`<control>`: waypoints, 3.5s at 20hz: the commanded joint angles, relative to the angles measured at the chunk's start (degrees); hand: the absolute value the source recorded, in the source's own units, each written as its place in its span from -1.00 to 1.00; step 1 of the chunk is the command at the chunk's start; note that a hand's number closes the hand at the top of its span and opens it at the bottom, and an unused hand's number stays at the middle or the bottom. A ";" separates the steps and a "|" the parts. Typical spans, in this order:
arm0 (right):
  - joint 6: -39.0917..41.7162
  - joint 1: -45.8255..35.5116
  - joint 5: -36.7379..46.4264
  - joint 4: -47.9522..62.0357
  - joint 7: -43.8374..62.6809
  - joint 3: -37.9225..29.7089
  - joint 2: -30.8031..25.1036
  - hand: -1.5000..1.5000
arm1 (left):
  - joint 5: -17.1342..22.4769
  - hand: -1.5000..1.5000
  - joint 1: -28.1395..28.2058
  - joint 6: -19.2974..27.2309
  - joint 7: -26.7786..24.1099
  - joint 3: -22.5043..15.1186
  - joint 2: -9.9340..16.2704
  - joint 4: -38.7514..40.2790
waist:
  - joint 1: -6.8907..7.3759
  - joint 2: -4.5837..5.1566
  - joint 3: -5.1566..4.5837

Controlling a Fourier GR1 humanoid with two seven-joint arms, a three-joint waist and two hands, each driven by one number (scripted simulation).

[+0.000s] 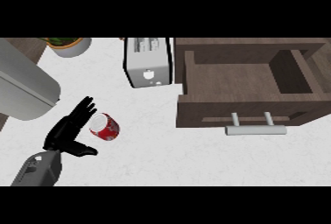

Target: Pick up the can, place it into the drawer and close the drawer

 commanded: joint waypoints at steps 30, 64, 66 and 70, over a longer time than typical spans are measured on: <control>1.13 3.52 -7.74 -4.37 5.00 -3.48 1.51 -1.00 | 0.43 1.00 -14.55 -12.44 -5.36 0.82 -5.44 18.91 | 0.43 -0.37 0.07; -0.80 6.05 -4.84 -4.36 0.51 0.30 2.40 -1.00 | 7.86 1.00 -15.71 49.02 29.99 -16.23 -15.12 -41.61 | 0.05 -0.24 0.08; -2.67 1.07 -4.41 -1.87 3.37 -0.87 0.85 -1.00 | 5.88 1.00 -20.53 49.30 34.45 -14.03 -15.13 -42.02 | 0.45 -0.16 0.08; -0.44 5.13 -7.37 -5.63 3.18 -2.71 2.37 -1.00 | 8.19 1.00 -22.49 49.81 32.79 -15.10 -15.13 -38.18 | 0.00 -0.16 0.06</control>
